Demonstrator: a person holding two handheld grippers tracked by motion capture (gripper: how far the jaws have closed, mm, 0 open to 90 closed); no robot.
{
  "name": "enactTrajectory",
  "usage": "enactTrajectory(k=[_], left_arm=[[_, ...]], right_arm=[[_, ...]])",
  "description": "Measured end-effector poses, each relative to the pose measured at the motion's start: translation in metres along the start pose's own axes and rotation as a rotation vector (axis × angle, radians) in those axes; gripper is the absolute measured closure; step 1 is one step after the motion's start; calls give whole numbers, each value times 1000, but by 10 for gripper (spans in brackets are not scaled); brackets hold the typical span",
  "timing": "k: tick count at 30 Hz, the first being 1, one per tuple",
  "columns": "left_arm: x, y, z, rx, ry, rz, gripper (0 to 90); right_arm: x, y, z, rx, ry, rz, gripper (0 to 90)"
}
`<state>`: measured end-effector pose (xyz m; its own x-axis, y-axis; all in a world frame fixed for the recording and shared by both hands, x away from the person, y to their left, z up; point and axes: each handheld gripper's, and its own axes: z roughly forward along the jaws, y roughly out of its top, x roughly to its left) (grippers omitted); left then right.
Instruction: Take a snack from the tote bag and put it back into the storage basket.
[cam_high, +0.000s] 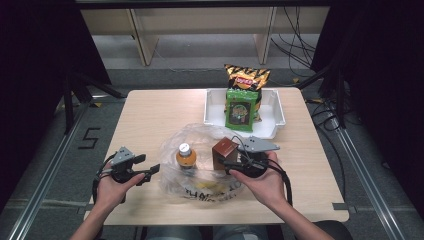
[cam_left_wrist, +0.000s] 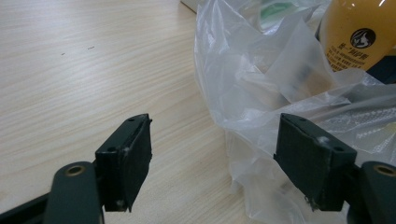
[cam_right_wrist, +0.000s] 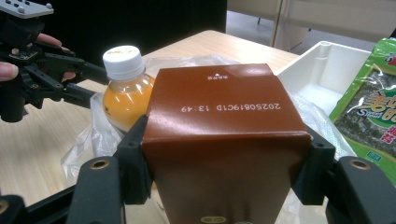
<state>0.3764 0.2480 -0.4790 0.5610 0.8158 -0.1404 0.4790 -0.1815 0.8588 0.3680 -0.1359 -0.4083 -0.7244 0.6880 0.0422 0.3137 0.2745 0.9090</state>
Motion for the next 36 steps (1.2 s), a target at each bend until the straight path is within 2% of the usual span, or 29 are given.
enactTrajectory(k=[1, 3, 4, 5, 7, 9, 11, 13, 18, 19, 21, 23, 24, 25, 27, 29, 33, 34, 35, 36], left_arm=[[0, 0, 0, 0, 0, 1, 264], [0, 0, -1, 0, 2, 11, 264], [0, 0, 0, 0, 1, 7, 265], [0, 0, 0, -1, 0, 1, 264], [0, 0, -1, 2, 1, 14, 264], [1, 0, 0, -1, 1, 10, 264], [1, 0, 0, 0, 0, 9, 265], [0, 0, 0, 1, 0, 8, 266], [1, 0, -1, 1, 2, 11, 266], [1, 0, -1, 0, 1, 8, 265], [1, 0, -1, -3, 1, -2, 265], [1, 0, -1, -3, 1, -1, 266], [1, 0, -1, -4, -1, -1, 266], [1, 0, -1, -1, 0, -2, 266], [1, 0, -1, -2, 1, -2, 266], [1, 0, -1, -1, 1, -3, 266], [1, 0, -1, -3, 2, -3, 266], [1, 0, 0, -3, 1, -3, 266], [1, 0, -1, 1, 4, 0, 266], [1, 0, -1, 2, 3, 0, 266]], right_arm=[[-1, 0, -1, -1, -6, -23, 378], [0, -1, 0, -14, -17, 0, 380], [0, -1, 0, -21, -23, -4, 380], [1, -1, -1, -12, -18, 17, 381], [-1, -1, -1, -14, -21, -3, 381], [-2, -1, -3, 5, -5, 12, 382], [-3, -1, -3, -6, -16, 12, 383], [-3, -1, -3, -8, -2, -3, 384], [-3, -2, -2, -20, 20, 4, 388], [-3, -3, -4, -11, 7, 7, 388], [-2, -4, -4, -23, 13, 38, 389], [-2, -4, -7, -10, 1, 38, 391], [-3, -4, -5, -28, 4, 23, 391], [-3, -4, -6, -33, 1, 35, 391], [-4, -3, -6, -45, 5, 25, 392], [-4, -2, -8, -50, -25, 14, 392], [-5, 0, -10, -45, -25, 39, 391], [-8, 0, -11, -57, -32, 10, 392], [-6, 0, -10, -72, -28, 27, 392], [-7, 1, -12, -68, -27, 18, 392]])
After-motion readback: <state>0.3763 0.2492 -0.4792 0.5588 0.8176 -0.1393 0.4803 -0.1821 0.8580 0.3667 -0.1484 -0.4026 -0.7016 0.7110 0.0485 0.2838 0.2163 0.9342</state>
